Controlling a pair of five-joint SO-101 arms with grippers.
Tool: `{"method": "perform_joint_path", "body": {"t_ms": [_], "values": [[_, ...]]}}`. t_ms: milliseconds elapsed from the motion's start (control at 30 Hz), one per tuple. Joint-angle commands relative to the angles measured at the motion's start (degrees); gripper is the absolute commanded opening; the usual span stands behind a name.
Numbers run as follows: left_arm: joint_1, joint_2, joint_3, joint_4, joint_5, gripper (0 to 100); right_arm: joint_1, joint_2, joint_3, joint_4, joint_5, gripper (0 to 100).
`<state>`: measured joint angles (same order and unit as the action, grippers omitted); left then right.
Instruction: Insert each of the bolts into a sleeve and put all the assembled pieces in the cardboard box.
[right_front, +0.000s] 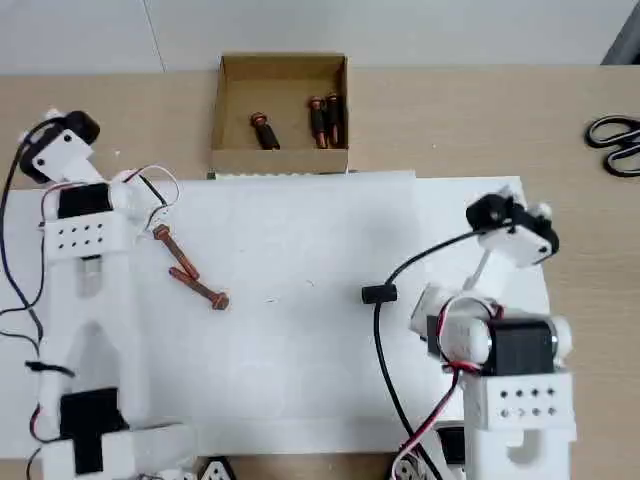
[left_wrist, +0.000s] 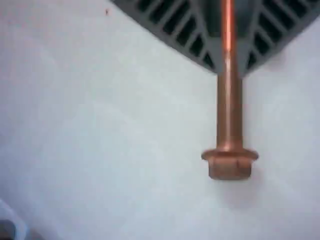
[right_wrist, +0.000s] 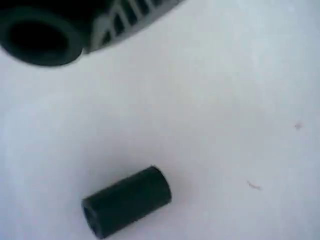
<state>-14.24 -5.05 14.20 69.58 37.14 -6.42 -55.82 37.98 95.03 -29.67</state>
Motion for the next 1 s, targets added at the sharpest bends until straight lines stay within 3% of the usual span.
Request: {"method": "perform_joint_path", "body": {"t_ms": [0,200,600,967], "values": [[0.0,2.02,-4.0,-1.58,-2.46,4,0.66,-2.95,1.85,-1.19,0.35,0.2],[0.0,6.86,-4.18,-1.67,-3.25,18,0.66,-5.49,2.55,-2.07,0.44,0.2],[0.53,16.97,-7.08,-4.13,-3.08,18,0.66,-5.41,2.64,-3.38,0.44,0.2],[0.53,25.93,-10.86,-4.22,-3.08,6,0.66,-5.32,2.73,-3.74,0.44,0.2]]}}
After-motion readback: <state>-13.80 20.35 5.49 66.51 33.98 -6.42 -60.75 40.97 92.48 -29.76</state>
